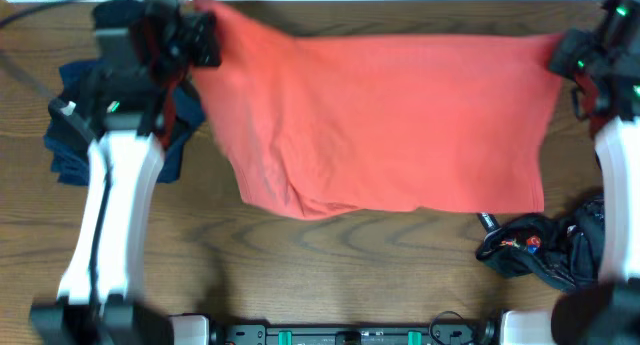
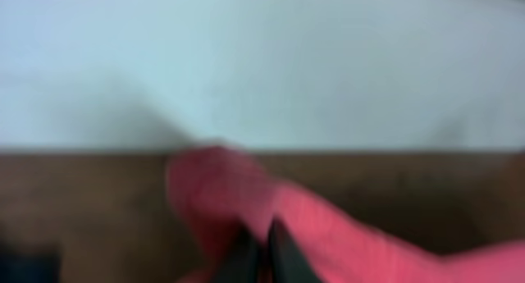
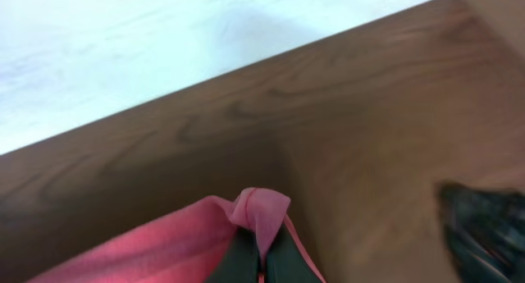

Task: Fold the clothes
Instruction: 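Lift the stretched red shirt with both grippers and move it forward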

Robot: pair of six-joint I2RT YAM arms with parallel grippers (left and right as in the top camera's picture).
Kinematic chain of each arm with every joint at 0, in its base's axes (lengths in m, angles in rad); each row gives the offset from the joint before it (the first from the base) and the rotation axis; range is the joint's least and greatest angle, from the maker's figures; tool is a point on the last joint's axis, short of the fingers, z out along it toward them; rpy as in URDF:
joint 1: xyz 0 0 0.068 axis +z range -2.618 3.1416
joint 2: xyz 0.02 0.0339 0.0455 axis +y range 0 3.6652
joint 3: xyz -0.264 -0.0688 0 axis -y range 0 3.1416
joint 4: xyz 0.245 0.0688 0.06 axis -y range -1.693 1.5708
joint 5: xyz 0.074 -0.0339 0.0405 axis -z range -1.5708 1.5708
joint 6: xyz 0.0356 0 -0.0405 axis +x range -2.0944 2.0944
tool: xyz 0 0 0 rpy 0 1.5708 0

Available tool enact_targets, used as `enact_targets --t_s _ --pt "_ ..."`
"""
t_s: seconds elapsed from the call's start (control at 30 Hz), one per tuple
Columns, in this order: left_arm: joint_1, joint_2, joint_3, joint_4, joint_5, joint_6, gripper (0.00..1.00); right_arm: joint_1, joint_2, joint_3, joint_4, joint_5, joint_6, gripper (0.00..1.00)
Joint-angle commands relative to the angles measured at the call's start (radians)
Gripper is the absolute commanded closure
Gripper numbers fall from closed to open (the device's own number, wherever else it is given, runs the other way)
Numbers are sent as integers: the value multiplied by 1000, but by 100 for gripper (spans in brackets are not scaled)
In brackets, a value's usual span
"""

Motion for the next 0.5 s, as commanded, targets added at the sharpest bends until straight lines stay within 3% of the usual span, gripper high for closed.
enact_targets --t_s 0.0,0.2,0.47 --pt "3 71 18 149 -78 27 94 -18 73 19 81 -18 63 99" --pt "1 95 130 308 -216 34 94 -18 90 179 226 -18 113 99" --pt "2 95 474 249 -286 159 94 -19 90 538 128 105 113 99"
